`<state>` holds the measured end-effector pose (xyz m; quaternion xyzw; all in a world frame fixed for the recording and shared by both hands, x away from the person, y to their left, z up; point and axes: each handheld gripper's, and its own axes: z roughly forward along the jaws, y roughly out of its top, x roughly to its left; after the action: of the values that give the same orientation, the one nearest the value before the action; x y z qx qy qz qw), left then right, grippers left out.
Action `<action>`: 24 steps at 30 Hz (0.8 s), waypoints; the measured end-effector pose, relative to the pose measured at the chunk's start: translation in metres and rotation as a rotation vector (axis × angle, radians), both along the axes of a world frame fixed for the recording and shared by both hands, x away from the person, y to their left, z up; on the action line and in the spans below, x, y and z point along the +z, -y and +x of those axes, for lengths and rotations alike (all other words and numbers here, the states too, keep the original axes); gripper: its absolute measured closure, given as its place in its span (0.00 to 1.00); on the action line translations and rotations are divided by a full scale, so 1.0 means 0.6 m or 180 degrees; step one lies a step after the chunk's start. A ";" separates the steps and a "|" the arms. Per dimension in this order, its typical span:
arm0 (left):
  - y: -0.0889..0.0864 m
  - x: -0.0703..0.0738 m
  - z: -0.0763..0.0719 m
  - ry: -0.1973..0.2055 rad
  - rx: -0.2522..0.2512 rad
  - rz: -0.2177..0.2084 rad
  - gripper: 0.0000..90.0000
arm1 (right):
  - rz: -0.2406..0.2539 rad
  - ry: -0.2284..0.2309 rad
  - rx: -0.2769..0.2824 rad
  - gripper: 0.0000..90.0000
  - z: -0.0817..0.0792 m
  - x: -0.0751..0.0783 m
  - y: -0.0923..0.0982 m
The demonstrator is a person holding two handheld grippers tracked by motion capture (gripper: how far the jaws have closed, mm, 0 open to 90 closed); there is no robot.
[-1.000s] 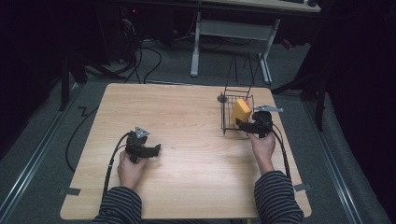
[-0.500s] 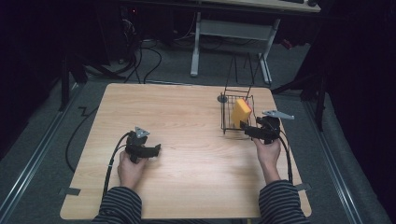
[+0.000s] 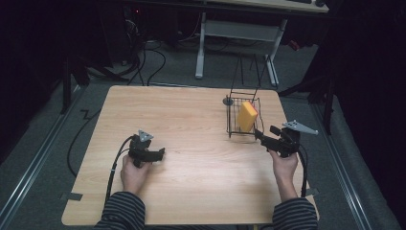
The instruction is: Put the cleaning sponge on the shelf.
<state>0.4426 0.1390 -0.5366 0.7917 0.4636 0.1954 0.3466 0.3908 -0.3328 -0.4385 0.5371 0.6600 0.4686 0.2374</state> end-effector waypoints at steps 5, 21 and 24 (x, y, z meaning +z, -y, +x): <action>0.000 0.000 0.000 0.0000 0.0001 0.0001 0.19 | 0.0044 0.0062 -0.0007 0.31 -0.022 0.000 0.008; 0.000 0.000 0.000 0.0001 0.0001 0.0002 0.19 | 0.0152 0.0155 0.0075 0.34 -0.071 -0.011 0.010; 0.000 0.000 0.000 0.0001 0.0001 0.0001 0.19 | 0.0154 0.0160 0.0091 0.35 -0.074 -0.014 0.009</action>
<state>0.4425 0.1389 -0.5366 0.7916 0.4637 0.1957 0.3465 0.3461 -0.3383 -0.4469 0.5213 0.6499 0.5011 0.2340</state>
